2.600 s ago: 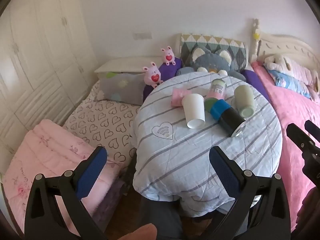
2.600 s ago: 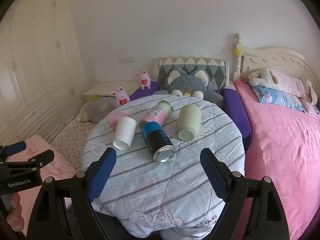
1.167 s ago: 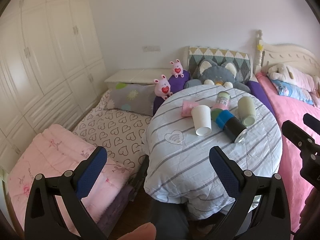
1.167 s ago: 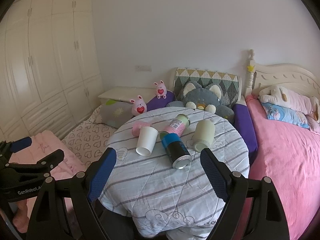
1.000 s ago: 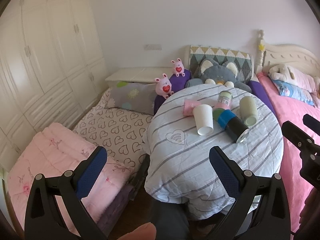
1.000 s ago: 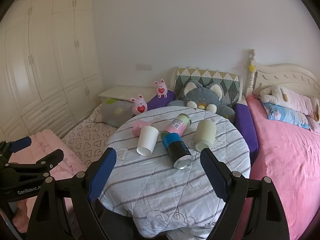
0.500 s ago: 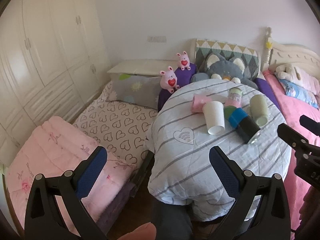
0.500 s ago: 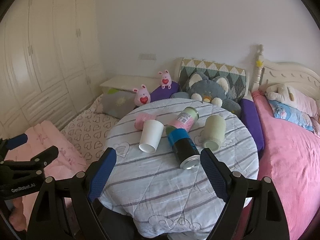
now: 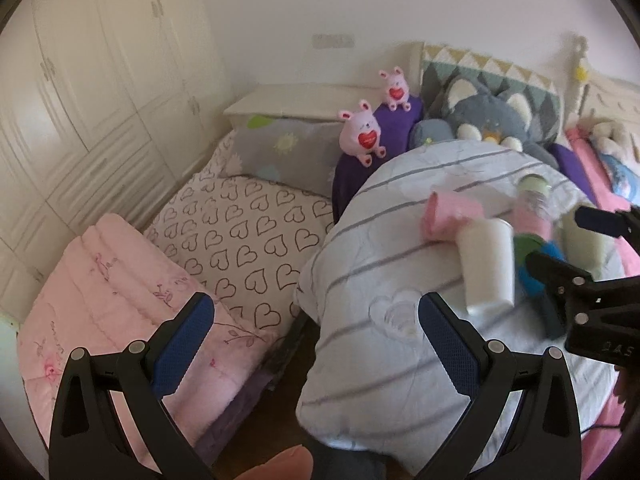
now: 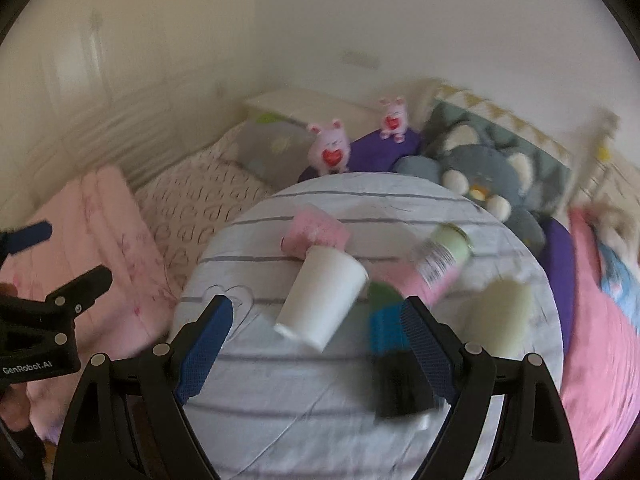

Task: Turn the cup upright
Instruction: 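Reach the right tool to the pink cup lying on its side and grasp it, then lift the pink cup with the right tool and rotate it to stand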

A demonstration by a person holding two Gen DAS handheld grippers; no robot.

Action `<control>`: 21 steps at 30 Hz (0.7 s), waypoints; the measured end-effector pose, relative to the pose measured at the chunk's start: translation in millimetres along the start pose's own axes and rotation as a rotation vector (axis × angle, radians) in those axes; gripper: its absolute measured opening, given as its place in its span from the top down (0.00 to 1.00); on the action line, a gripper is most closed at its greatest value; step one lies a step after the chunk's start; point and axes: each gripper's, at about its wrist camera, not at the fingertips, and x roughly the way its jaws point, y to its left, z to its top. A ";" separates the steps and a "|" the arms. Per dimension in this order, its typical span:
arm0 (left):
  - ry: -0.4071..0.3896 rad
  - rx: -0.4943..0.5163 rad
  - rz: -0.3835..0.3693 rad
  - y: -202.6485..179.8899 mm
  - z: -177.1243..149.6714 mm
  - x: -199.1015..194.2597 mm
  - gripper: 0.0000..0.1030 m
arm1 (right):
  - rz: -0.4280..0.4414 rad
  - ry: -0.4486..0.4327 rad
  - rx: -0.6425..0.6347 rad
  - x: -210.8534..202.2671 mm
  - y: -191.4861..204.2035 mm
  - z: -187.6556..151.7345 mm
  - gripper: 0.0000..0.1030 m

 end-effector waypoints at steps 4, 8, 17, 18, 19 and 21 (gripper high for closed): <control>0.050 -0.016 0.017 -11.7 22.2 38.4 0.00 | 0.055 0.113 -0.136 60.0 -9.0 27.7 0.16; 0.106 -0.035 0.027 -17.2 35.5 73.5 0.00 | 0.125 0.239 -0.261 109.7 -10.4 43.1 0.16; 0.180 -0.057 0.011 -23.2 47.1 118.4 0.00 | 0.184 0.420 -0.419 172.1 -0.6 59.7 0.16; 0.184 -0.060 0.010 -22.2 47.4 119.9 0.00 | 0.188 0.437 -0.422 177.2 0.4 60.8 0.16; 0.186 -0.063 0.010 -21.3 48.5 121.7 0.00 | 0.195 0.445 -0.424 182.8 0.2 63.3 0.16; 0.199 -0.081 0.014 -18.0 48.8 124.0 0.00 | 0.223 0.461 -0.430 187.6 1.8 64.1 0.23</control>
